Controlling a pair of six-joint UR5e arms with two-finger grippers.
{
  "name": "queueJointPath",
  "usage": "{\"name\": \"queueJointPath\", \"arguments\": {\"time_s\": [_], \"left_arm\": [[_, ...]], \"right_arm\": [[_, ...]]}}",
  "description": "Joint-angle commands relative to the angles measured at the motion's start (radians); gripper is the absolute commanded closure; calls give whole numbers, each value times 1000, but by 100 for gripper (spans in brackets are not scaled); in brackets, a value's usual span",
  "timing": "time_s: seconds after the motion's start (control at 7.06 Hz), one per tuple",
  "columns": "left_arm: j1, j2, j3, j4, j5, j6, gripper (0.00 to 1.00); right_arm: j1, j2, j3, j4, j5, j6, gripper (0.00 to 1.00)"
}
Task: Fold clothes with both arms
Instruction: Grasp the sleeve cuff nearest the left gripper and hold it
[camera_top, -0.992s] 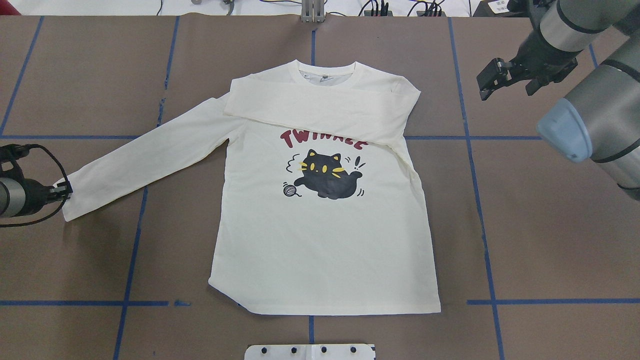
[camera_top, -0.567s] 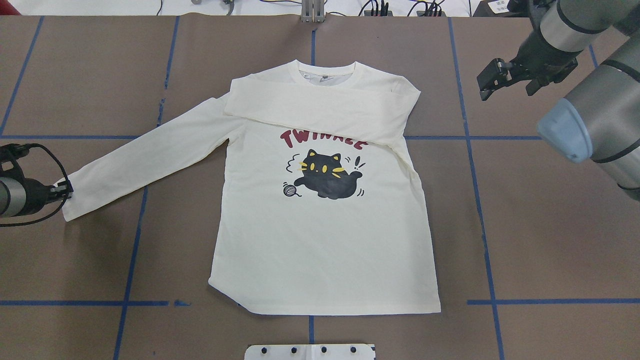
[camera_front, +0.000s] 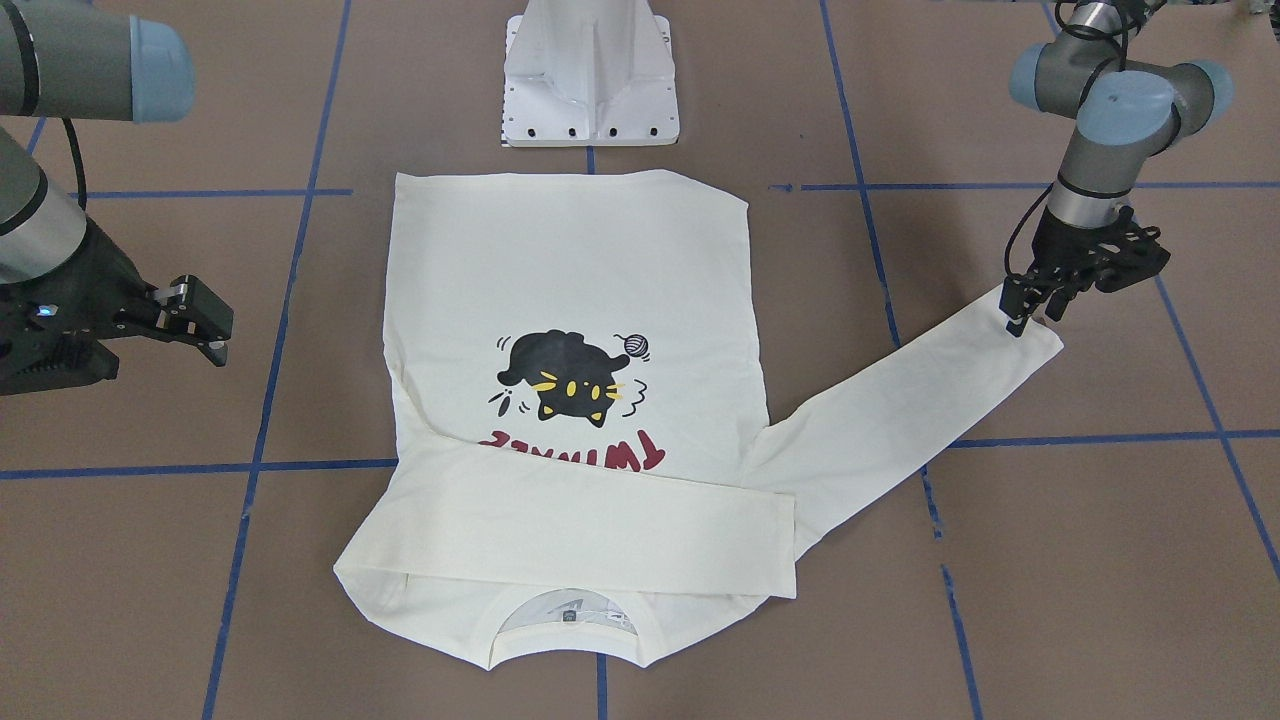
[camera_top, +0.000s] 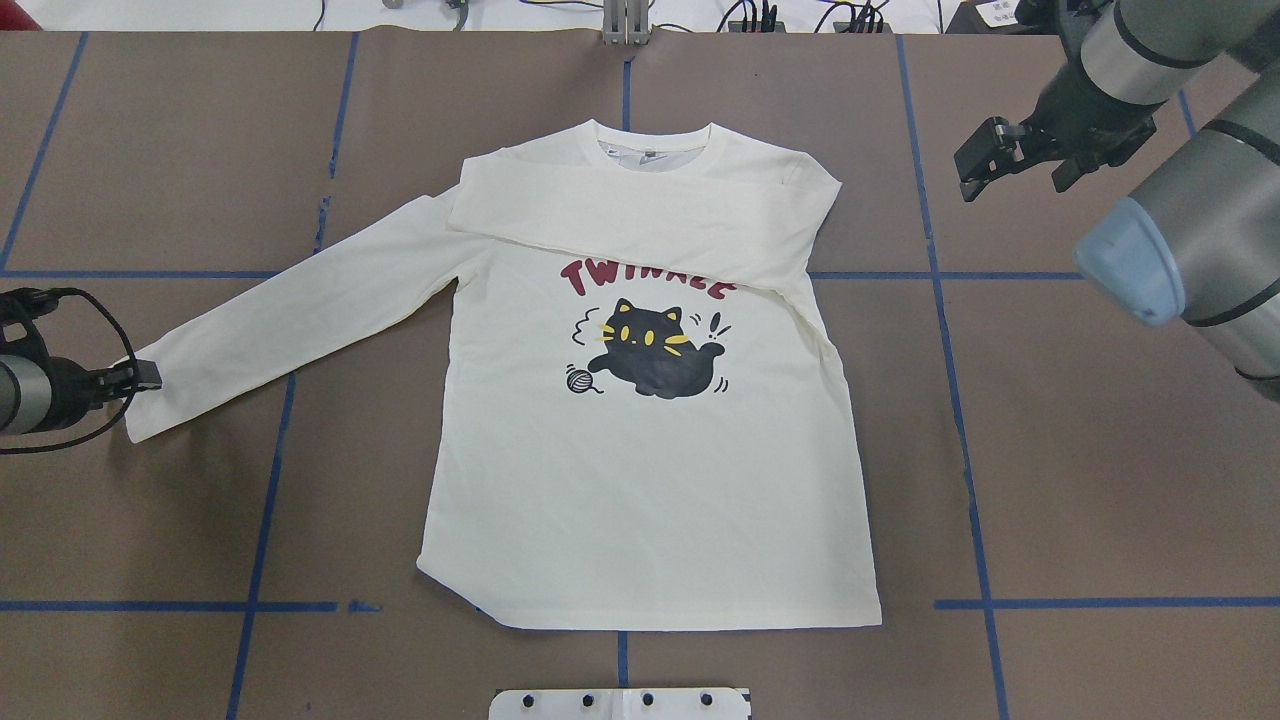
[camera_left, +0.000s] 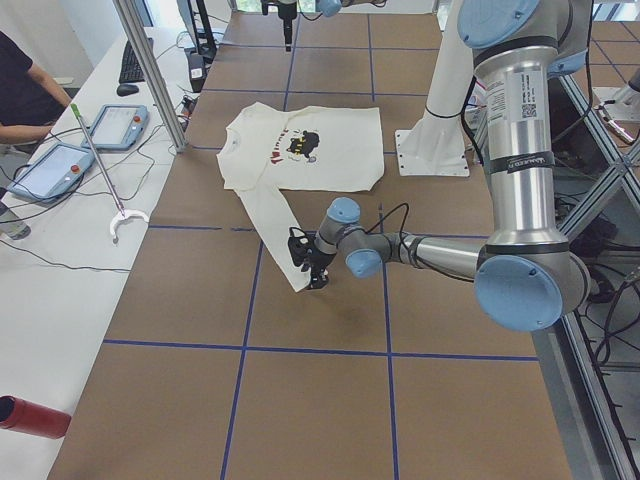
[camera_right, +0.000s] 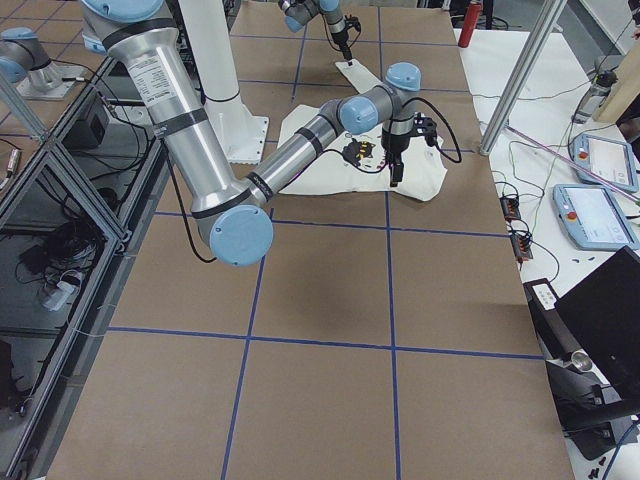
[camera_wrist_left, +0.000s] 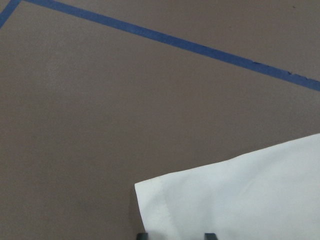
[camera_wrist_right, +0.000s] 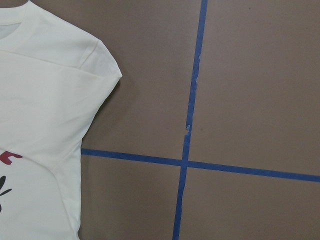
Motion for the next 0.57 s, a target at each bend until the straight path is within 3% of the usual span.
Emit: {"name": "queueJointPath", "arguments": {"time_s": [0.0,0.42], "left_arm": [[0,0,8,0,1,-2,9],[17,2,11,0,1,-6,10]], "right_arm": [[0,-1,1,0,0,0,0],[0,-1,3,0,2,0,0]]}}
